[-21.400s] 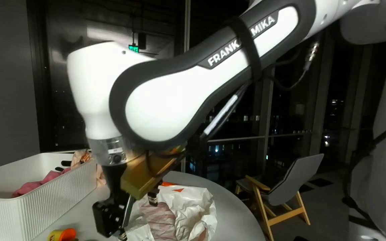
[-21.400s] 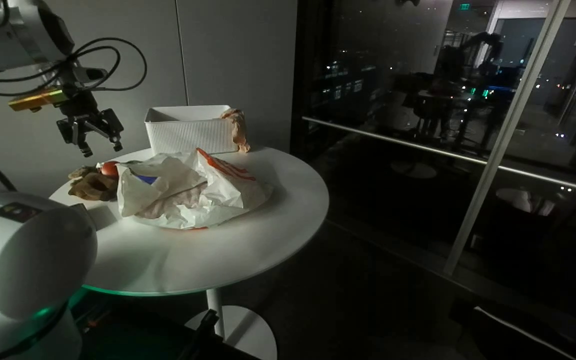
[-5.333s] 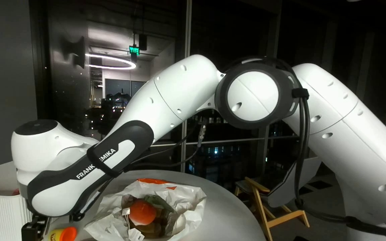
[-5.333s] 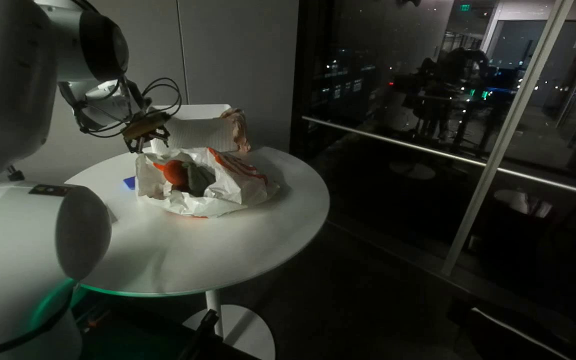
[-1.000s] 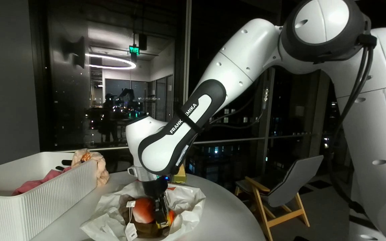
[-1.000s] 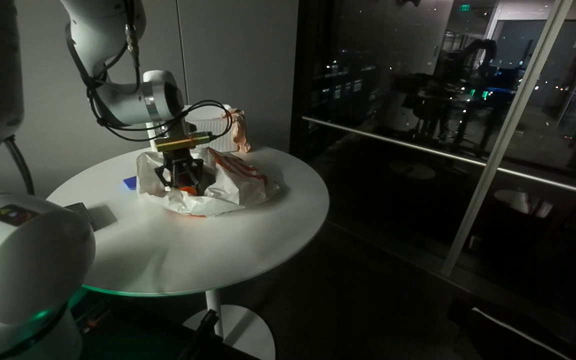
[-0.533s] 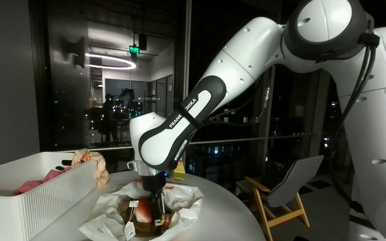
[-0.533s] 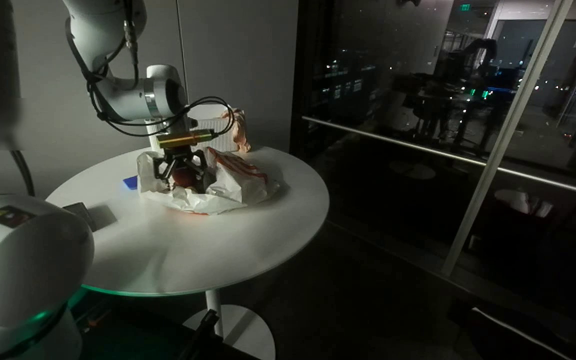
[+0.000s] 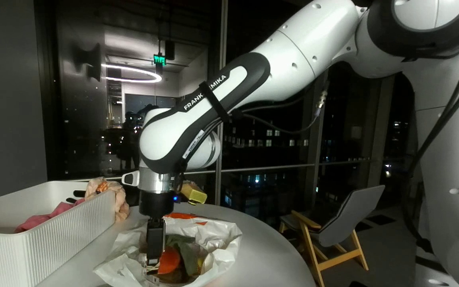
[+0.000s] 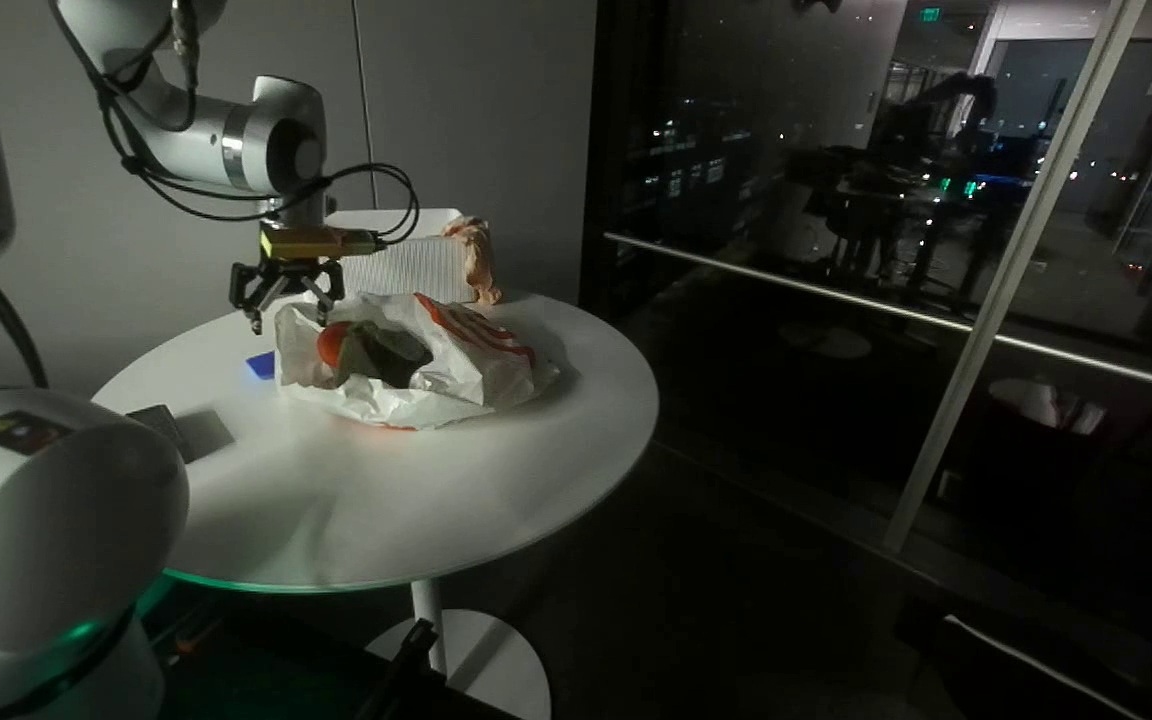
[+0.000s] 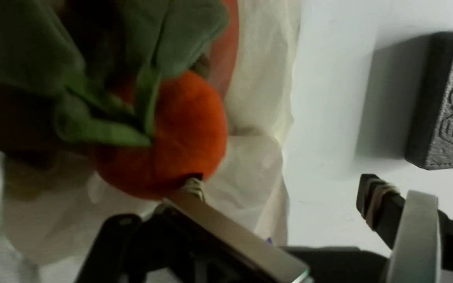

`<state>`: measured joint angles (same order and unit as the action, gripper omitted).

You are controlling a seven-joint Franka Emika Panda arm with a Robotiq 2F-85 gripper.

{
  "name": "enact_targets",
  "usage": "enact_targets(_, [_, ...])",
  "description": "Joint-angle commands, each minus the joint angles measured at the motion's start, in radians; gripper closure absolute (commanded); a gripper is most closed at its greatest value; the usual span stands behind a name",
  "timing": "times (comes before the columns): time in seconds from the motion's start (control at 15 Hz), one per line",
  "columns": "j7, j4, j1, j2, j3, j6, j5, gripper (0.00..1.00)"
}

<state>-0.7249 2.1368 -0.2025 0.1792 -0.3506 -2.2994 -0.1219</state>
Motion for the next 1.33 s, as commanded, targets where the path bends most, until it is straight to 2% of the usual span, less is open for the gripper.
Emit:
enact_targets(0.0, [-0.049, -0.040, -0.041, 0.043, -0.024, -0.006, -0.002, 0.00])
enact_targets(0.2, [-0.090, -0.052, -0.067, 0.070, -0.041, -0.016, 0.019, 0.00])
enact_targets(0.47, [-0.180, -0.085, -0.101, 0.132, -0.053, -0.047, 0.114, 0.00])
enact_targets(0.93, [-0.385, -0.083, -0.107, 0.195, -0.081, -0.285, 0.214, 0.00])
enact_targets(1.07, [-0.395, -0.064, -0.121, 0.206, -0.056, -0.386, 0.292, 0.00])
enact_targets(1.27, [-0.280, -0.057, -0.198, 0.180, 0.054, -0.377, 0.539, 0.00])
